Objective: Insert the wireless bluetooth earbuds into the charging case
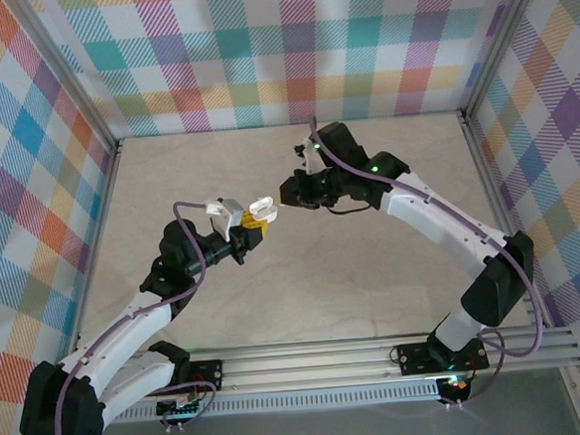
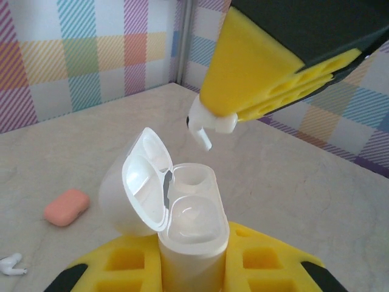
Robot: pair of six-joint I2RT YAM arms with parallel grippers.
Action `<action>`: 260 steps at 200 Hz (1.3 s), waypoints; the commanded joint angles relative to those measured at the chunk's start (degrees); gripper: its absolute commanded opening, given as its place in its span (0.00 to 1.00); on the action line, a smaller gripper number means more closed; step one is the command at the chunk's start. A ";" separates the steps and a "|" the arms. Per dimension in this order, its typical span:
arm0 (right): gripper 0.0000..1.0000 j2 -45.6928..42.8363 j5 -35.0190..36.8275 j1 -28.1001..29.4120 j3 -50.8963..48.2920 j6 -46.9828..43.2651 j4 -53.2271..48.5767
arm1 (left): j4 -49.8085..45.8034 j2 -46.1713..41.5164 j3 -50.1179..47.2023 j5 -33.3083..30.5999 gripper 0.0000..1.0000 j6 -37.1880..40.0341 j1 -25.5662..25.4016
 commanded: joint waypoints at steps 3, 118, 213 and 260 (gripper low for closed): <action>0.15 -2.85 -1.35 -3.74 -2.62 5.41 4.90 | -1.28 -2.14 0.07 -4.57 0.00 0.50 -0.09; 0.15 9.63 7.48 -15.90 -18.90 0.10 1.15 | -9.65 -4.31 -0.07 -9.32 0.00 1.43 -0.09; 0.38 21.95 4.01 -16.97 -13.42 -1.12 -1.41 | -9.73 -4.61 -1.10 -8.44 0.00 1.21 -0.09; 0.47 15.14 1.07 -18.72 -15.94 -0.35 1.69 | -9.13 -3.76 -0.93 -8.27 0.00 1.43 -0.07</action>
